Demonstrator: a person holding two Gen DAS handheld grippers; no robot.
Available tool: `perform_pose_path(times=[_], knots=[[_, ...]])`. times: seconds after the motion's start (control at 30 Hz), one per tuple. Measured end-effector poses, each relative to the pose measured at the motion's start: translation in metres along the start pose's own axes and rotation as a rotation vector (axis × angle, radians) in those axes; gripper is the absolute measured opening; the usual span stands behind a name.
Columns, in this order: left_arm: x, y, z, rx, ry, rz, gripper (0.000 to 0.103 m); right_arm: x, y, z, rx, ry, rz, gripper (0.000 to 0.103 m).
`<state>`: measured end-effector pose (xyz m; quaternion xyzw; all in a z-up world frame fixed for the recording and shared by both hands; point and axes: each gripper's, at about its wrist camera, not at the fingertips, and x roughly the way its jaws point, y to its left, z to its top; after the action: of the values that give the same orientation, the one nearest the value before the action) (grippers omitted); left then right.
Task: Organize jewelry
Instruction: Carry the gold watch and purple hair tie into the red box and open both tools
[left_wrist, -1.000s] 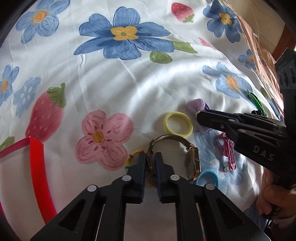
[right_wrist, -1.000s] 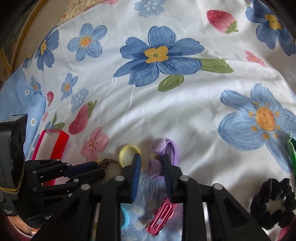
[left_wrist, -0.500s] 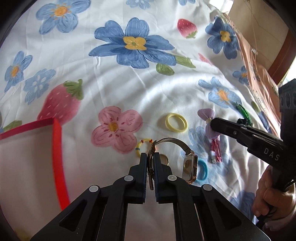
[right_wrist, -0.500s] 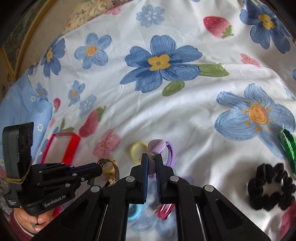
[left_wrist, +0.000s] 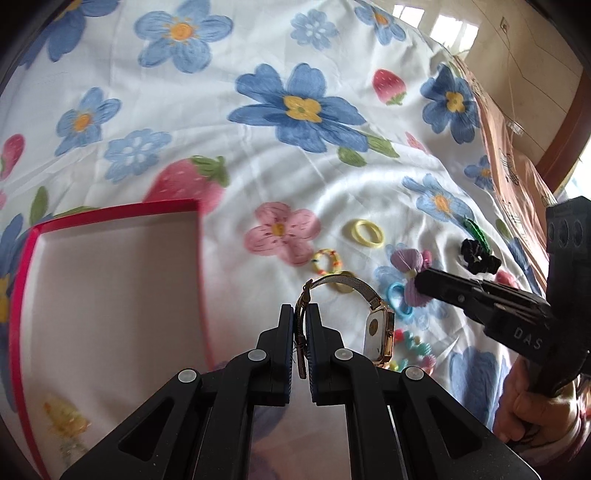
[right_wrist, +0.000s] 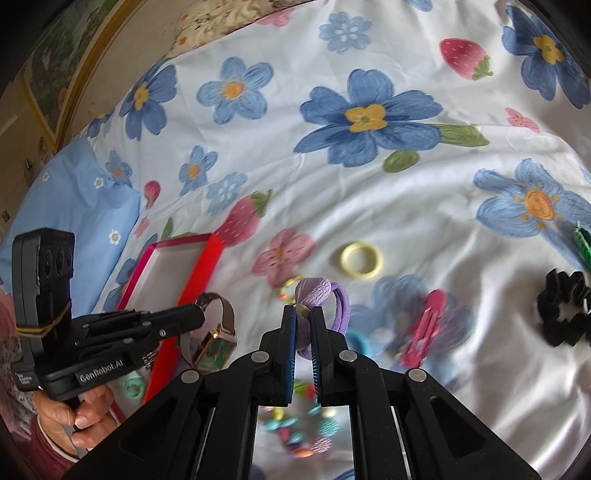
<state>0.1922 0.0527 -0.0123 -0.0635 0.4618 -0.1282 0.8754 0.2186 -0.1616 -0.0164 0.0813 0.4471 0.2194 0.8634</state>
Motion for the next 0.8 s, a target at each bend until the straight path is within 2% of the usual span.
perform_pose_path(times=[0.37,0.8], knots=[[-0.046,0.048,-0.019,-0.082,-0.046,0.055,0.005,0.012,0.051,-0.007,-0.069,0.029,0.057,0.007],[-0.075,0.104,-0.034,-0.18,-0.072,0.145,0.005,0.043,0.119,-0.013,-0.162,0.074,0.133,0.007]])
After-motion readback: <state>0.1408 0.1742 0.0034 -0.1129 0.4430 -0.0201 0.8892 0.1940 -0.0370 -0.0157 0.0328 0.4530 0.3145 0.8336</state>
